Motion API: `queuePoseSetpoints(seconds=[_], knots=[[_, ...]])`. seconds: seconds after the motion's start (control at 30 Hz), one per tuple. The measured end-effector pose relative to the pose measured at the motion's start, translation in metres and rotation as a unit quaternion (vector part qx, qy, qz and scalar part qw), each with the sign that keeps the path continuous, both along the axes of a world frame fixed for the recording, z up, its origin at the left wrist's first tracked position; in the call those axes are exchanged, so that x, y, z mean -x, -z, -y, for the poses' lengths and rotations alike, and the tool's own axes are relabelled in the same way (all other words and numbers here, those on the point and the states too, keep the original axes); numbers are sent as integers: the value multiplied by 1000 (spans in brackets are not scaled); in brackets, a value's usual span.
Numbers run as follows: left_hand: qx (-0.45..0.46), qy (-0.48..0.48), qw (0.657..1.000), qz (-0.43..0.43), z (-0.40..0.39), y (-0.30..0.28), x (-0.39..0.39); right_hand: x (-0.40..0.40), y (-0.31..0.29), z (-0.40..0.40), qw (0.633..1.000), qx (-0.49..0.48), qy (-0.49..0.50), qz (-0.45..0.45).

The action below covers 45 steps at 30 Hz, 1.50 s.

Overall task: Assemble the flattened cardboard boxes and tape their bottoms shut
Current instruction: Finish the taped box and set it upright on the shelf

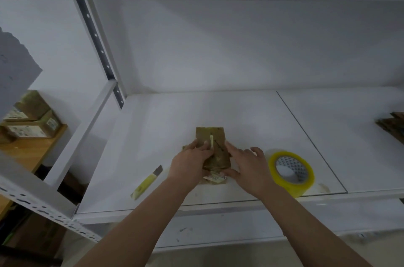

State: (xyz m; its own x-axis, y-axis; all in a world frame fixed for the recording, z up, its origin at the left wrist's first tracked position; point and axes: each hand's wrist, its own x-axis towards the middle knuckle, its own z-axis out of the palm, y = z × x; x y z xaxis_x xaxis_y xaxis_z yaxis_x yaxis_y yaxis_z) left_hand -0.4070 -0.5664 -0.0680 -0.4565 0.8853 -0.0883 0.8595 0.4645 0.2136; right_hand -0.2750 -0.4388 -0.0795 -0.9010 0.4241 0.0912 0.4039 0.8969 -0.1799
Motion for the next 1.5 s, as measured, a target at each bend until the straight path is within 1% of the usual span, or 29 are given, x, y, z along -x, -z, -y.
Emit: queuePoseSetpoints(seconds=[0.07,0.1,0.17,0.2,0.27,0.4,0.53,0.6,0.7,0.77,0.83,0.9,1.0,1.13,1.23,1.43,1.5], knots=[[6,-9,1000,-3,-1,-1,1,-3,10,1,997,0,56,-58],[8,-12,1000,-6,-1,-1,1,-5,15,1,994,-17,68,-80],[9,-13,1000,-14,-1,-1,-1,-7,28,1,989,-78,67,-109],[9,-12,1000,-16,-1,-2,-2,-7,32,1,987,-104,60,-108],[10,-15,1000,-15,0,-4,-4,-5,34,3,984,-129,44,-118],[5,-24,1000,-7,1,-6,-6,-2,37,4,978,-129,15,-161],[4,-33,999,4,1,-5,-4,-7,39,0,976,-114,14,-186],[9,-33,999,7,0,-5,-3,-14,39,-1,978,-99,9,-182],[16,-32,999,5,-2,-5,-3,-26,40,-5,981,-46,6,-186],[14,-32,999,3,-2,-3,-4,-29,42,-11,981,-7,19,-191],[15,-29,999,3,-2,-2,-4,-28,41,-16,983,27,34,-178],[18,-27,999,4,-2,-1,-3,-25,38,-17,982,18,20,-184],[24,-19,1000,-1,-4,-2,-3,-14,29,-15,986,26,5,-163],[53,10,998,-25,-7,-6,-4,-3,28,-11,989,-21,22,-146],[68,19,997,-37,-7,-7,-4,-4,35,-12,990,-43,15,-134],[73,26,996,-47,-8,-9,-1,5,32,-6,988,-56,29,-139],[61,24,997,-35,-7,-7,-1,2,28,-4,994,-25,35,-98]])
